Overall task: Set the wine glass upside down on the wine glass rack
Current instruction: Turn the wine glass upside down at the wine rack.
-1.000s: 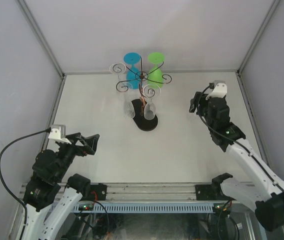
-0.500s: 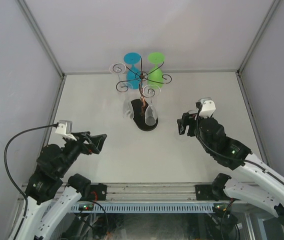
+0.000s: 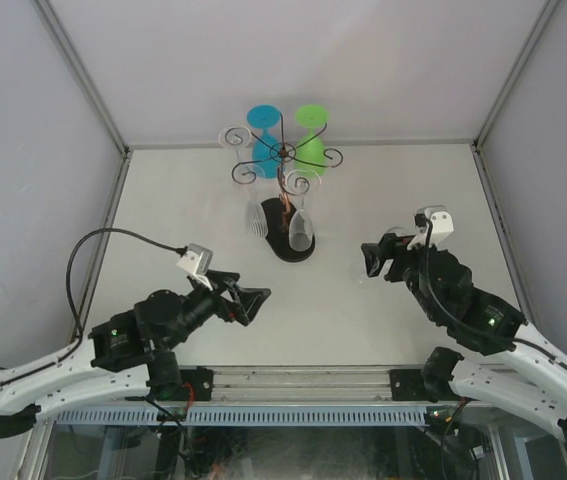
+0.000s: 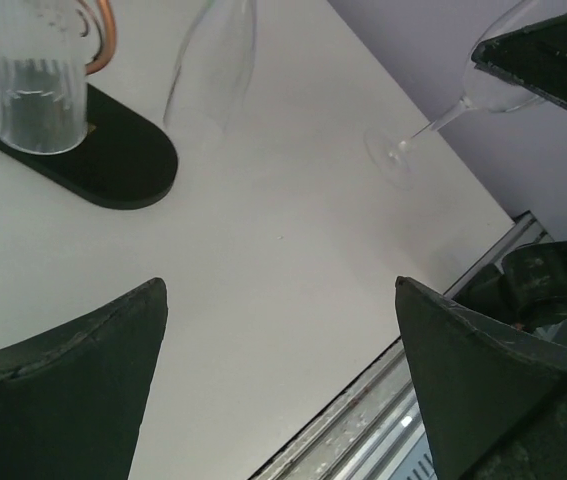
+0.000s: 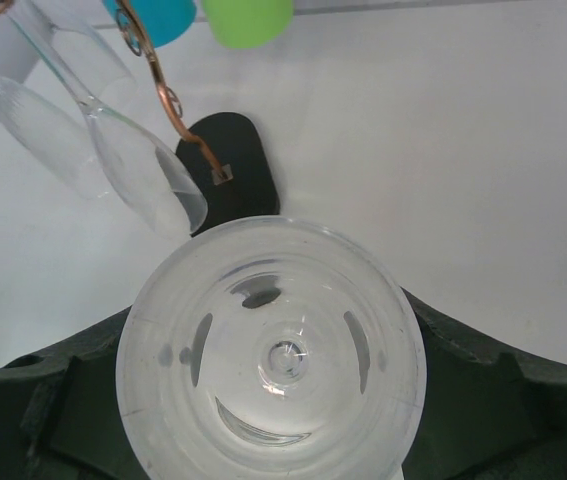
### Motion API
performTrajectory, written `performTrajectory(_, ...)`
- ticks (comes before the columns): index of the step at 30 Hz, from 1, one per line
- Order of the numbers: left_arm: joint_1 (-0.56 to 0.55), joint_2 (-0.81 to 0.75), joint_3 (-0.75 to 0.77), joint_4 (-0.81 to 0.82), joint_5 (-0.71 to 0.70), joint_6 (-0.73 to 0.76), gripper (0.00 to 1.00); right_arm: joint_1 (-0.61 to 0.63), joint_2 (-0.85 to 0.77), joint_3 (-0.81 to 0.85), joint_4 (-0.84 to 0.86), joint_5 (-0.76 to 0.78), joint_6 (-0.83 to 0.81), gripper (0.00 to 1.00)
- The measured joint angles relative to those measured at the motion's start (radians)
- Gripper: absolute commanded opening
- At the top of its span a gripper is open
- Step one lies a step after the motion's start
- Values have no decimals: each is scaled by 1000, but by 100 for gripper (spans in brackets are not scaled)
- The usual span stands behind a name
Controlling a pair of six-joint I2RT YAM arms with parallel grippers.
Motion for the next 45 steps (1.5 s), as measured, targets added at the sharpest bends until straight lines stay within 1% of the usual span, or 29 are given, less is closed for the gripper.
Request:
performTrajectory(4, -28, 82, -24, 136, -2, -28, 97, 53, -32, 0, -13, 4, 39, 34)
performTrajectory(10, -34, 204, -36, 338, 46, -79, 95, 149, -56, 0, -3, 13, 87, 33)
performTrajectory(18, -35, 332, -35, 477, 113, -132, 91, 216, -60, 0, 104, 9, 120, 31)
performTrajectory(27, -37, 401, -33, 536, 139, -178, 72, 261, -58, 0, 224, -16, 134, 30)
performTrajectory(30, -37, 415, -32, 558, 150, -182, 68, 275, -58, 0, 248, -21, 135, 30)
performTrajectory(37, -37, 446, -32, 581, 153, -196, 59, 310, -53, 0, 281, -29, 135, 30)
performTrajectory(45, -39, 458, -14, 609, 146, -205, 42, 327, -48, 0, 302, -31, 135, 29)
